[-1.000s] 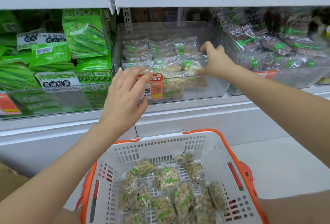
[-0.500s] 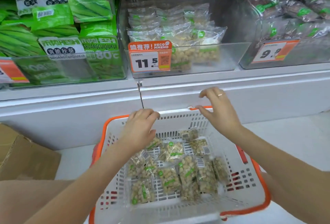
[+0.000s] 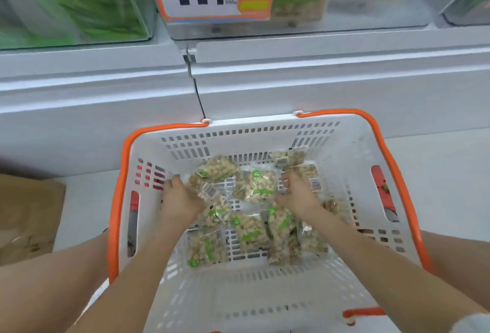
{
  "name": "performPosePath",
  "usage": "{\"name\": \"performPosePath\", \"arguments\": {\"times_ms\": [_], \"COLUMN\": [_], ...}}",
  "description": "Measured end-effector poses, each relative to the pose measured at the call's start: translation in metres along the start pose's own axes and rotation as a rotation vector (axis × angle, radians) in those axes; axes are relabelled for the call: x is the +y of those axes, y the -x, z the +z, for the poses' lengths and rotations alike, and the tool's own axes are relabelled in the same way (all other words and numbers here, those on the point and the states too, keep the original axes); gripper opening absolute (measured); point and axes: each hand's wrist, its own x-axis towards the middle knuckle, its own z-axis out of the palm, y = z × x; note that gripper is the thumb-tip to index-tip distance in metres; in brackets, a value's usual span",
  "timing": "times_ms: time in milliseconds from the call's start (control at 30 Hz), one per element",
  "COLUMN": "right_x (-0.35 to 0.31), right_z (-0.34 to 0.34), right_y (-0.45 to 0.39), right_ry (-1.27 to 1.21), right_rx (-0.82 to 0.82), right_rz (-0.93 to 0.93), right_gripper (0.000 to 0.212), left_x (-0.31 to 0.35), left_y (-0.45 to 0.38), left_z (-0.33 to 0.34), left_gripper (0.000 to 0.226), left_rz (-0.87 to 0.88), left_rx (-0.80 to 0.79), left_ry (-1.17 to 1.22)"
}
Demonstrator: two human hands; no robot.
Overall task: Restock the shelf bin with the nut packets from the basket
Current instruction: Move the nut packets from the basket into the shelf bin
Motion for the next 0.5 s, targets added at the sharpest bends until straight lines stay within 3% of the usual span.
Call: {"name": "performPosePath", "arguments": {"times_ms": [100,233,333,400,500], "right_x": [-0.010,-0.029,-0.036,-0.037,-0.036], "right_z": [0.010,0.018,0.021,0.023,0.023], "right_y": [-0.023,-0.038,-0.039,-0.034,-0.024], "right_ry": [-0.023,-0.290,-0.358,-0.323,-0.252], "right_rx": [0.024,0.033,0.062,0.034,0.023], "right_rz": [0.085,0.258,0.306,0.328,0.310], "right_gripper": [0.064,0.104,0.112,0.105,0.053], "left_x": [-0.004,-0.012,-0.011,-0.005,-0.008], "left_y": [-0.007,-0.021,-0.032,-0.031,-0.020], "left_z": [0.014,0.028,0.024,0.020,0.021], "left_gripper": [0.078,0.092,0.091,0.080,0.067], "left_rz": [-0.064,-0.072,-0.054,-0.057,-0.004], "left_rx": [0.146,-0.013,-0.097,-0.240,-0.241], "left_ry": [0.074,-0.006,-0.154,-0.259,-0.302]}}
